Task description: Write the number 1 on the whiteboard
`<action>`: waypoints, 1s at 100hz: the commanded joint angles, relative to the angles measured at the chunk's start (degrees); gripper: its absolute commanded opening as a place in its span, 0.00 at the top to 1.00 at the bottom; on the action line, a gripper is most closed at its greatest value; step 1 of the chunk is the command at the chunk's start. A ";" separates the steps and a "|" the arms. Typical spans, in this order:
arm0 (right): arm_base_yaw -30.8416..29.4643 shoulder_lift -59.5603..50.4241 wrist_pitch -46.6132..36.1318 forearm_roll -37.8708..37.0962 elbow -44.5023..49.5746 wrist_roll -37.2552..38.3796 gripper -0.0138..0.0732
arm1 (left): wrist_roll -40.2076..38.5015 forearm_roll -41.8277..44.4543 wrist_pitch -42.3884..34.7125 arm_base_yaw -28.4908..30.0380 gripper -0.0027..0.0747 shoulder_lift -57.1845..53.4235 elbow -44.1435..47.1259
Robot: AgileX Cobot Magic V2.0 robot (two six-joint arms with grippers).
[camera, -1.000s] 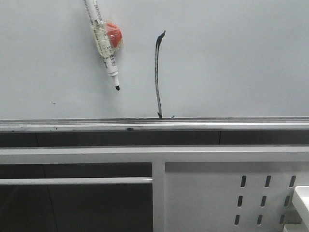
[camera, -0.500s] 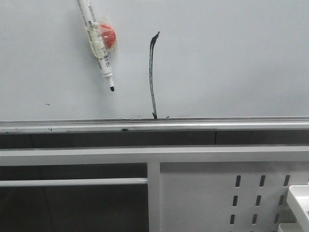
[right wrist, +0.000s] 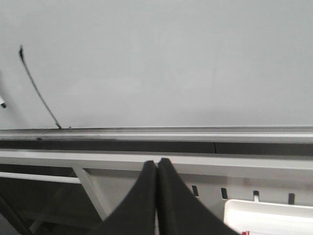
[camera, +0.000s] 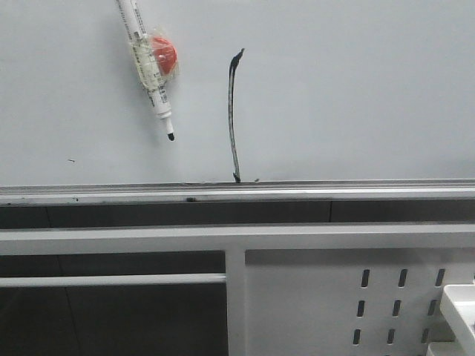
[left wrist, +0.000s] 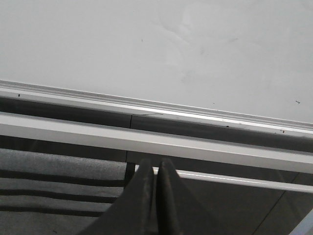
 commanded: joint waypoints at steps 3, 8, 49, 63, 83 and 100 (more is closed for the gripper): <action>-1.94 -0.42 -0.09 -2.80 0.71 2.96 0.93 | -0.38 -0.68 -1.97 0.08 0.99 -1.19 1.99; -1.95 -1.25 2.47 -3.88 0.71 2.59 0.93 | -0.38 -0.68 -1.97 0.08 0.99 -1.19 1.99; -1.95 -5.98 10.93 -5.11 0.81 -11.05 0.93 | -0.38 -0.68 -1.97 0.08 0.99 -1.19 1.99; -1.95 -5.98 10.93 -5.11 0.81 -12.94 0.93 | -0.38 -0.68 -1.97 0.08 0.99 -1.19 1.99; -1.95 -5.98 10.93 -5.11 0.81 -12.94 0.93 | -0.38 -0.68 -1.97 0.08 0.99 -1.19 1.99; -1.95 -5.98 10.93 -5.11 0.81 -12.94 0.93 | -0.38 -0.68 -1.97 0.08 0.99 -1.19 1.99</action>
